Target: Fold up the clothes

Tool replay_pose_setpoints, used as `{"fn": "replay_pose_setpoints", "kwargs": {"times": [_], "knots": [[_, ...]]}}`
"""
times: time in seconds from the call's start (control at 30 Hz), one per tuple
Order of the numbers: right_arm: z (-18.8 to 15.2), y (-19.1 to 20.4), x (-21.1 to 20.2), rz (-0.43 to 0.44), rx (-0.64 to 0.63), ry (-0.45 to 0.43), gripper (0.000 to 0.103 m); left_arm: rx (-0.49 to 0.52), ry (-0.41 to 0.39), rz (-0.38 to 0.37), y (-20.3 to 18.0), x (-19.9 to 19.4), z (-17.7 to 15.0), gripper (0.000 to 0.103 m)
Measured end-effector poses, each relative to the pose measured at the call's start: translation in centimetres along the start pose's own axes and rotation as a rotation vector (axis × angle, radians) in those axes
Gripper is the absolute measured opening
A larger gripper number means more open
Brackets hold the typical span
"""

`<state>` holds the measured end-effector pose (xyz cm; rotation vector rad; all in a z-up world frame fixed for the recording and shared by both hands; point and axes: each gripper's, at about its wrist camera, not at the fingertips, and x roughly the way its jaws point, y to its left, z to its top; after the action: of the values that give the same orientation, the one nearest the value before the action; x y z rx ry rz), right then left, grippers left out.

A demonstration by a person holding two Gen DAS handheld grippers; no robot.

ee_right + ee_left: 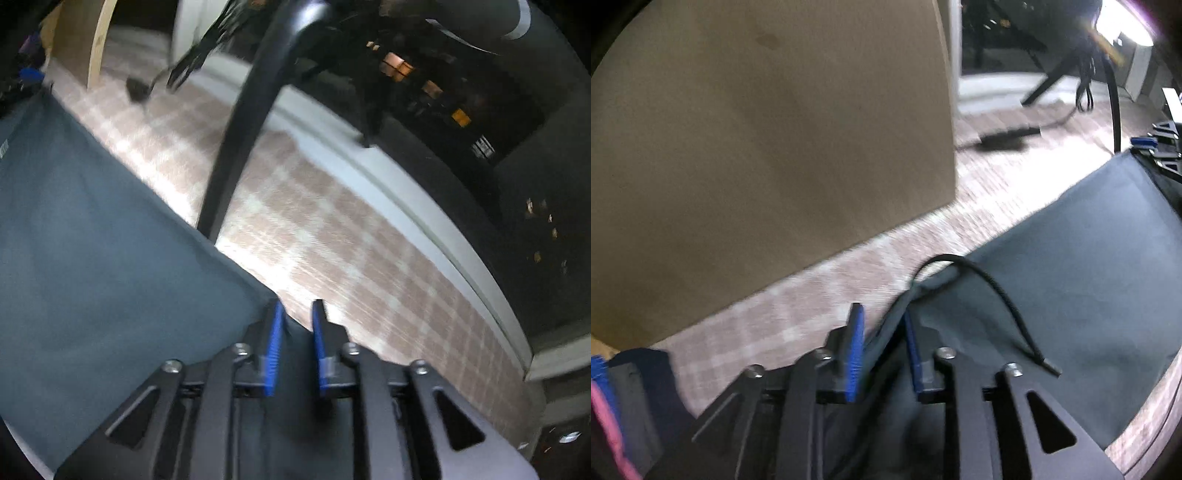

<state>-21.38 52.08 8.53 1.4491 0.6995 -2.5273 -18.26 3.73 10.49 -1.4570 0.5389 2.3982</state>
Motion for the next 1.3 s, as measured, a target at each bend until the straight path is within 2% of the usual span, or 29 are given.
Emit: {"fn": "replay_pose_setpoints", "kwargs": {"times": [0.13, 0.2, 0.3, 0.4, 0.43, 0.5, 0.6, 0.77, 0.9, 1.0, 1.1, 1.3], "knots": [[-2.8, -1.9, -6.3, 0.094, 0.142, -0.104, 0.021, -0.054, -0.069, 0.025, 1.8, -5.1, -1.3, 0.022], [-5.1, -2.1, -9.3, 0.203, 0.22, -0.151, 0.023, -0.064, -0.102, -0.004, 1.4, -7.8, -3.0, 0.021], [-8.7, -0.3, -11.9, 0.398, 0.307, -0.18, 0.029, -0.036, -0.112, -0.066, -1.9, -10.5, -6.0, 0.022], [-11.9, 4.3, -11.5, 0.543, 0.333, -0.118, 0.029, 0.045, -0.105, -0.143, -7.1, -11.9, -8.7, 0.022], [-12.4, 6.0, -10.8, 0.565, 0.323, -0.091, 0.029, 0.074, -0.095, -0.202, -9.5, -11.8, -9.4, 0.022], [-13.2, 8.9, -9.5, 0.603, 0.305, -0.052, 0.029, 0.126, -0.081, -0.286, -12.9, -11.5, -10.0, 0.022], [-12.8, 11.4, -7.8, 0.645, 0.291, -0.032, 0.028, 0.26, -0.061, -0.406, -19.3, -10.9, -10.0, 0.022], [-10.2, 10.1, -7.0, 0.615, 0.341, -0.098, 0.028, 0.385, -0.031, -0.482, -25.5, -9.7, -8.0, 0.023], [-7.9, 8.1, -6.6, 0.583, 0.369, -0.157, 0.028, 0.379, -0.031, -0.408, -26.1, -7.0, -4.1, 0.022], [-7.2, 7.6, -5.7, 0.574, 0.379, -0.144, 0.028, 0.334, -0.017, -0.392, -25.0, -5.4, -2.0, 0.022], [-7.8, 7.6, -5.9, 0.632, 0.392, -0.146, 0.028, 0.301, -0.011, -0.439, -23.7, -5.1, -1.0, 0.022], [-9.6, 10.1, -6.5, 0.784, 0.368, -0.112, 0.028, 0.27, 0.003, -0.445, -21.7, -4.5, -1.5, 0.026]]}}
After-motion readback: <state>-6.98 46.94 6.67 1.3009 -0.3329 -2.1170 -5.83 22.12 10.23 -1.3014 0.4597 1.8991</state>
